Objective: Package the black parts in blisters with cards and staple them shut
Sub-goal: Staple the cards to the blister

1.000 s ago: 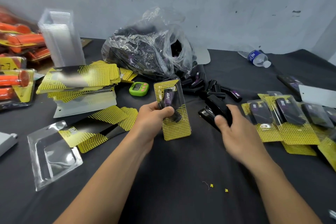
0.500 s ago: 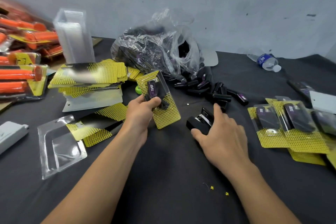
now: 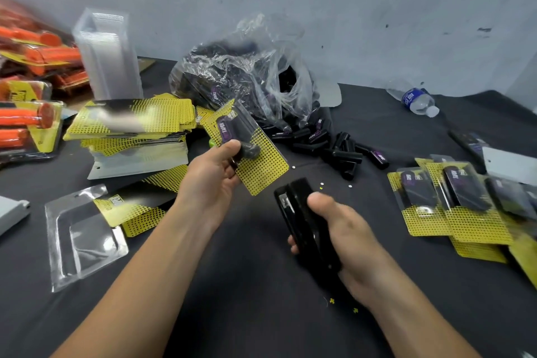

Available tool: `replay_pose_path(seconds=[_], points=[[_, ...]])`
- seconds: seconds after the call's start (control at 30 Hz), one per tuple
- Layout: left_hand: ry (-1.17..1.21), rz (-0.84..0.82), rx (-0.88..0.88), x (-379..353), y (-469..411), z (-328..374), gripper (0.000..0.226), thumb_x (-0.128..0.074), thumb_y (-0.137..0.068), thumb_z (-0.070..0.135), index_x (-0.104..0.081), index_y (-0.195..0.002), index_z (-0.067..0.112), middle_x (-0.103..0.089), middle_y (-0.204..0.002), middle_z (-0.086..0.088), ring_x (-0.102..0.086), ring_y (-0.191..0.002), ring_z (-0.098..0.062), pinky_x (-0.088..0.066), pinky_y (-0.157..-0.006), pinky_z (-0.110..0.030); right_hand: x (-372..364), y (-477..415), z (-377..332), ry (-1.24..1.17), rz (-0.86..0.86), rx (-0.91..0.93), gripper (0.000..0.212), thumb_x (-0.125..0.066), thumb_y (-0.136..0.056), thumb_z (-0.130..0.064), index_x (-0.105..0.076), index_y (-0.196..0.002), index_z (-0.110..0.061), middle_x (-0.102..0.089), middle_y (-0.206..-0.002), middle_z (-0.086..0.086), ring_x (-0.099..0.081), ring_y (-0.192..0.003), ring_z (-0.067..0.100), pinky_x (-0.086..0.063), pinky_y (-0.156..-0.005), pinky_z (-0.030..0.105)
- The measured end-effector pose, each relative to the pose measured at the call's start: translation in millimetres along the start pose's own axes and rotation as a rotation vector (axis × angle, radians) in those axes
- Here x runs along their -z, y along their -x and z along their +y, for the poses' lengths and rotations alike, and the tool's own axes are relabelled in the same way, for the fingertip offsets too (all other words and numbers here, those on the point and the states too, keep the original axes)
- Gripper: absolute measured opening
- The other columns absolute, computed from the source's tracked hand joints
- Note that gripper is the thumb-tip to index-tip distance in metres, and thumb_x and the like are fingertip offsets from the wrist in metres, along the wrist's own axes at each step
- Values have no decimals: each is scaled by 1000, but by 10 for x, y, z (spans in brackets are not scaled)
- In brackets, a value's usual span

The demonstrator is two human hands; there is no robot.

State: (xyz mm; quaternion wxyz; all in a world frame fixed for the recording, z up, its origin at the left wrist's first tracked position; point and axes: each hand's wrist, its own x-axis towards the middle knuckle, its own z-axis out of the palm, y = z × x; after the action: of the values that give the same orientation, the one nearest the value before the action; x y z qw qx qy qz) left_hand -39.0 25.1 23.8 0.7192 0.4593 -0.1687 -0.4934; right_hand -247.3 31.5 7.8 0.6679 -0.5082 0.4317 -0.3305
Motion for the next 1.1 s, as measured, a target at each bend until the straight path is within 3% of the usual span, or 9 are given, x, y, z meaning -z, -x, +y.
replay_pose_path(seconds=[0.1,0.2,0.3,0.43,0.6,0.73,0.93,1.1], points=[[-37,-79,-56,-37,90,20,21,-57,-102,13,-63,-121,7,-72,-111,-11,-70,-102,-20,-59,-89,-33,-59,14,76,204,11,221,50,-66,-68,-59,-73,-99,-21,-73,-79,5,-69,-71,23,-58,-70,45],[-68,-149,-77,-87,166,25,26,-56,-101,10,-62,-125,4,-73,-103,-10,-72,-92,-20,-62,-73,-30,-80,45,135,356,26,335,42,-67,-71,-62,-71,-105,-37,-78,-95,-7,-74,-88,12,-60,-83,46],[-83,-192,-75,-121,212,16,28,-57,-101,9,-62,-127,0,-73,-99,-10,-73,-85,-17,-59,-63,-25,-92,65,166,400,51,394,40,-69,-74,-62,-69,-107,-40,-77,-101,-12,-73,-95,8,-59,-85,40],[-68,-196,-68,-114,207,24,35,-58,-100,11,-59,-132,-4,-69,-105,-11,-69,-92,-22,-57,-70,-28,-119,73,158,407,69,436,40,-70,-74,-62,-66,-108,-42,-76,-101,-14,-72,-95,6,-58,-82,31],[-37,-261,-75,-91,214,23,11,-55,-100,9,-64,-107,11,-73,-83,1,-71,-75,-12,-57,-58,-23,-138,84,162,411,115,453,43,-71,-70,-63,-65,-108,-43,-75,-99,-16,-71,-92,4,-55,-77,20],[-15,-275,-75,-87,226,29,13,-53,-101,10,-64,-108,12,-74,-85,-1,-73,-76,-12,-58,-61,-23,-133,105,162,423,150,477,47,-73,-67,-59,-66,-109,-39,-74,-101,-17,-70,-93,3,-52,-75,15],[-43,-334,-73,-100,241,8,31,-60,-89,13,-65,-119,10,-74,-98,-4,-71,-86,-17,-60,-69,-27,-137,108,139,433,109,466,53,-81,-63,-56,-65,-112,-43,-74,-106,-18,-70,-99,3,-53,-80,15],[-82,-387,-44,-109,255,-40,22,-61,-82,19,-65,-102,9,-72,-90,-6,-69,-86,-20,-59,-78,-32,-125,108,130,422,132,488,50,-81,-65,-54,-67,-111,-41,-75,-102,-16,-71,-95,4,-52,-77,13]])
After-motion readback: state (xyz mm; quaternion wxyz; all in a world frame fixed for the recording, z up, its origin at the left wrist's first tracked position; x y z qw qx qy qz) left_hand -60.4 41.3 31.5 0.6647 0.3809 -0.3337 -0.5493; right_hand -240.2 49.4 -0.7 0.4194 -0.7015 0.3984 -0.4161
